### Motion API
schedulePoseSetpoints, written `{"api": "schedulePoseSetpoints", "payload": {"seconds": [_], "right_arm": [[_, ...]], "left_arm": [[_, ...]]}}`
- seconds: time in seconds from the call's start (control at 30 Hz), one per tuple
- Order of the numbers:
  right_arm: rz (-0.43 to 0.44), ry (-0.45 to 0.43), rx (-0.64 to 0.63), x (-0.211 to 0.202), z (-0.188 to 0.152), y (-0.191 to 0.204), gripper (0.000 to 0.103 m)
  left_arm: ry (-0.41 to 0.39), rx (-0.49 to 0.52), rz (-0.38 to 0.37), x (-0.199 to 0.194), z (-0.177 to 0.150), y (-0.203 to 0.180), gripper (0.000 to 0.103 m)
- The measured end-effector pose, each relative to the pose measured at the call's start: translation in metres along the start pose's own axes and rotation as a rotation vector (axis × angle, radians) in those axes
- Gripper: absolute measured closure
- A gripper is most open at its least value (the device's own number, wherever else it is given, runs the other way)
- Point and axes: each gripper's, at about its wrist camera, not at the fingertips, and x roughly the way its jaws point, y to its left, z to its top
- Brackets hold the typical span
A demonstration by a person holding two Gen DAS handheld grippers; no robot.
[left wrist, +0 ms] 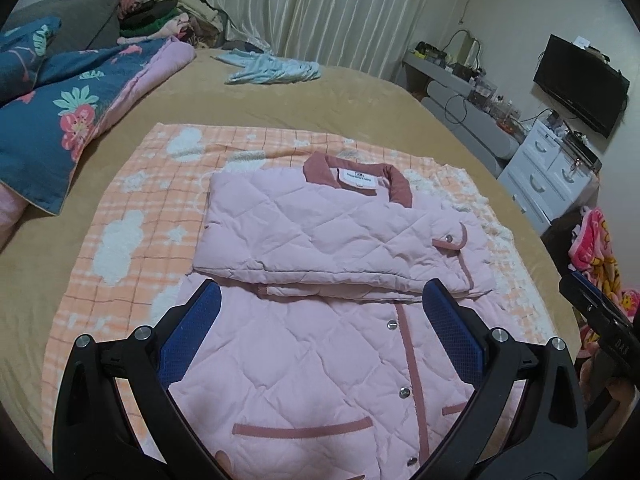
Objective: Fold large clothes
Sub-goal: 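Raise both tools and move them toward the larger pink jacket's hem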
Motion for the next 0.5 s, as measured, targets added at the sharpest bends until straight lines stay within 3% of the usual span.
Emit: {"api": "schedulePoseSetpoints", "payload": {"seconds": [0.5], "right_arm": [[-0.061,-0.078,-0.035,-0.044,-0.005,-0.003,0.004]], "left_arm": [[-0.046,0.021,0.001,-0.035,-0.013,-0.003,0.008]]}}
